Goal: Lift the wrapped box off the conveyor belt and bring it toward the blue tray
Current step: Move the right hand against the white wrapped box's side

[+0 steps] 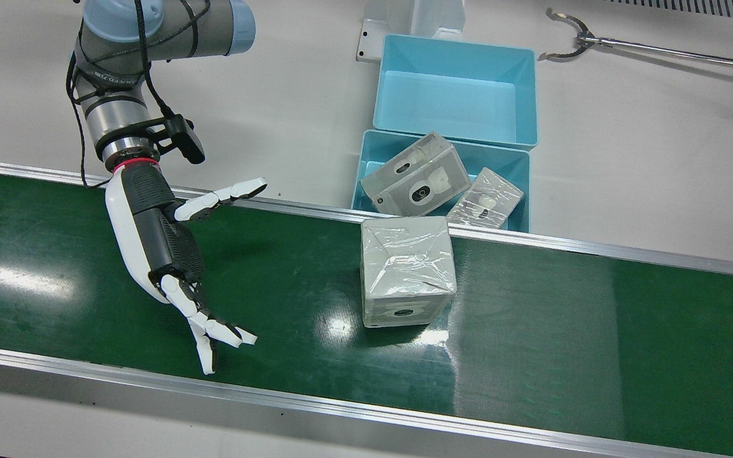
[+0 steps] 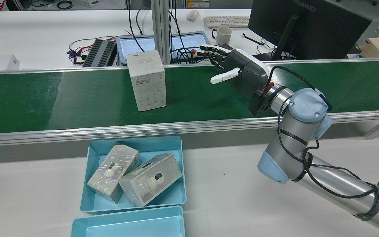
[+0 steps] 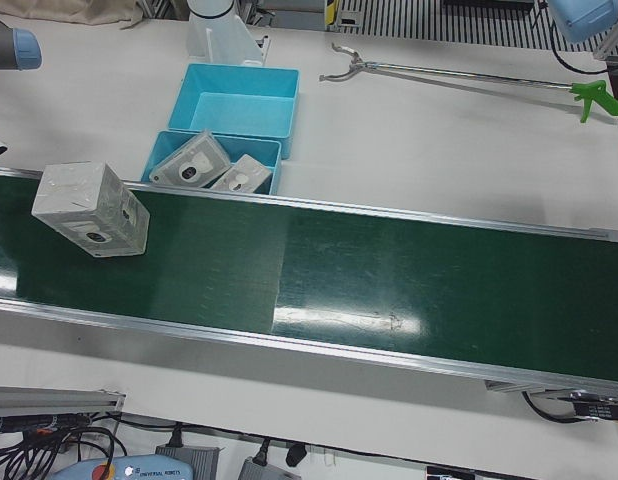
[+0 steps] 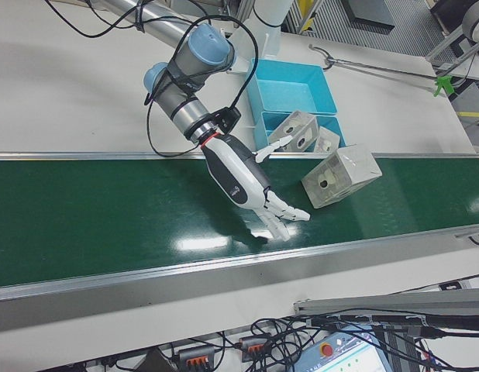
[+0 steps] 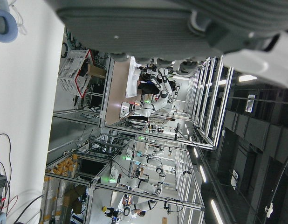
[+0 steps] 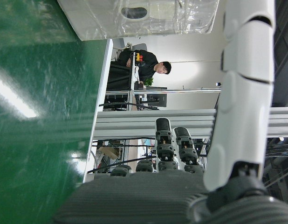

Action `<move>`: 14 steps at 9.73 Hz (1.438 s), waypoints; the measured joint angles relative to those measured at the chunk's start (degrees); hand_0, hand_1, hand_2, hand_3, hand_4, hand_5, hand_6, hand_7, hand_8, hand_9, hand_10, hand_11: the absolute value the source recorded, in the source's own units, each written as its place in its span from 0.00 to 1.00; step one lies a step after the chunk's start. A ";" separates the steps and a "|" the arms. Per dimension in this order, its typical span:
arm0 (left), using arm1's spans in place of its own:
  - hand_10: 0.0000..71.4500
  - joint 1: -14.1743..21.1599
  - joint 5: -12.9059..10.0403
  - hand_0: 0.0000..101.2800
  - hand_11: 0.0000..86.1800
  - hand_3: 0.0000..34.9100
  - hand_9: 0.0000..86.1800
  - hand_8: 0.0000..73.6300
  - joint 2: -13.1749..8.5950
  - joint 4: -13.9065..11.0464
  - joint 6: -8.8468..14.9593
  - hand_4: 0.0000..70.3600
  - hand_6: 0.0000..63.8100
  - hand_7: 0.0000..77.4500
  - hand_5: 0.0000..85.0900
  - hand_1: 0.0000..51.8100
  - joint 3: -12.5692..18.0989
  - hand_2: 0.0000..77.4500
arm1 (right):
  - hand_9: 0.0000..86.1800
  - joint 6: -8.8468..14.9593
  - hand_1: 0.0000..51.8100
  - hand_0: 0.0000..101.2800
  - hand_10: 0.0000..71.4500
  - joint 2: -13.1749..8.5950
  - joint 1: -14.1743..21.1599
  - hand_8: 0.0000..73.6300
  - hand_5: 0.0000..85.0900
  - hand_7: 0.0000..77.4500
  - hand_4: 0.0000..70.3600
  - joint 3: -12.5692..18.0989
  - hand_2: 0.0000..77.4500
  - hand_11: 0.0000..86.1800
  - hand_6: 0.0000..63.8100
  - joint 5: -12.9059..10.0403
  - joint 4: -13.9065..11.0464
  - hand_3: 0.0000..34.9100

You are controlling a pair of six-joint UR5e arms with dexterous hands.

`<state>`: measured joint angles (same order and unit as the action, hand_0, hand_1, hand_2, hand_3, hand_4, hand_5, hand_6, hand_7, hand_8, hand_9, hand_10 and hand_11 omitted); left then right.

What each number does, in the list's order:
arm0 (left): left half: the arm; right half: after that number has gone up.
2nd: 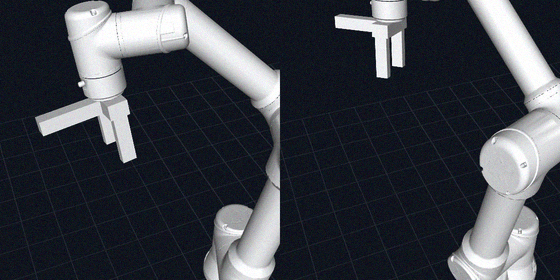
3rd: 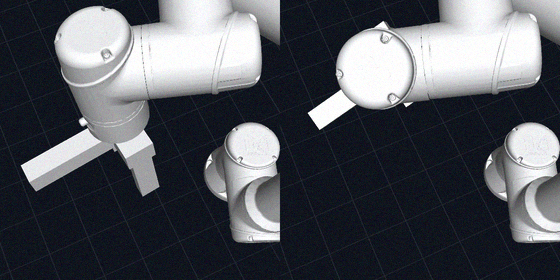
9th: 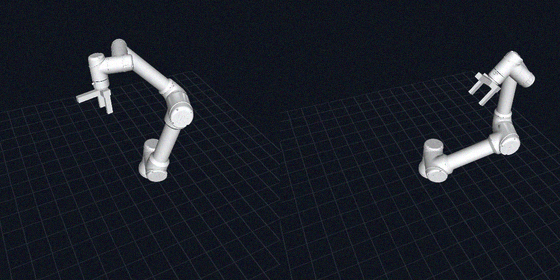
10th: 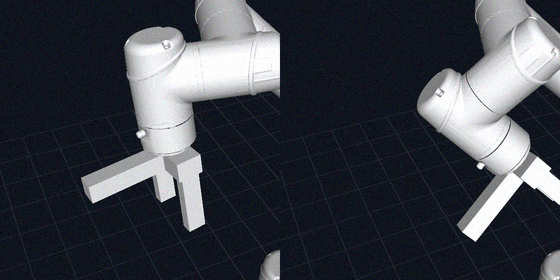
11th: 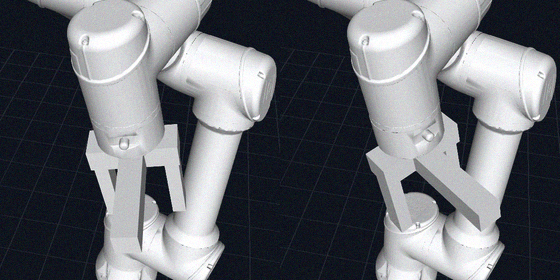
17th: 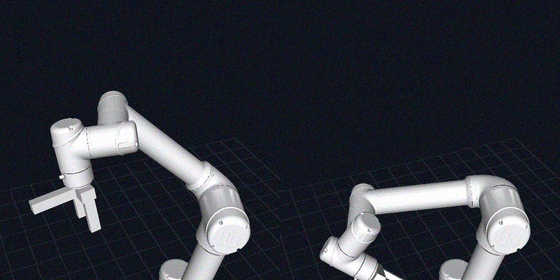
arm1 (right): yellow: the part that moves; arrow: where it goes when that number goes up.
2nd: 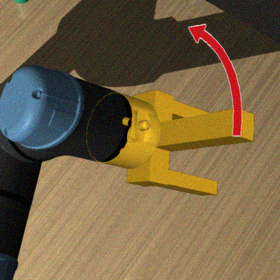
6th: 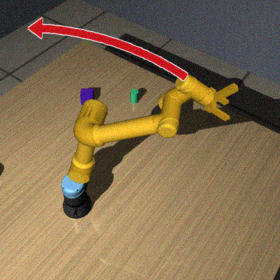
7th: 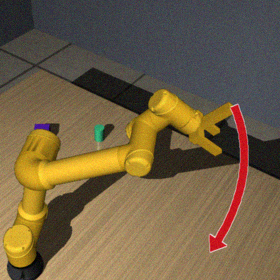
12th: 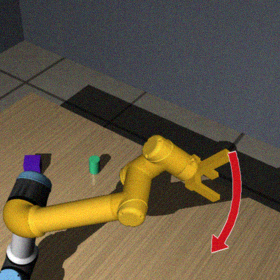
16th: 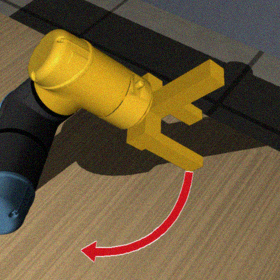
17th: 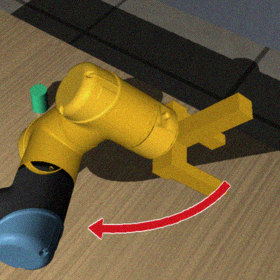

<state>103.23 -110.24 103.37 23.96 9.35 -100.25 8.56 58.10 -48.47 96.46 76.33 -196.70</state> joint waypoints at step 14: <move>0.01 0.00 0.00 0.00 0.01 0.00 0.01 0.01 0.00 0.00 0.00 0.00 0.01 0.01 0.01 0.00 0.00 0.01 | 0.03 2.37 0.21 0.46 0.01 -0.31 1.75 0.01 0.15 0.23 0.15 -1.05 0.11 0.01 0.10 -0.12 0.08 0.00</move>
<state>103.23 -110.24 103.37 23.96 9.35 -100.25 10.94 57.79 -46.72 95.41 76.21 -196.62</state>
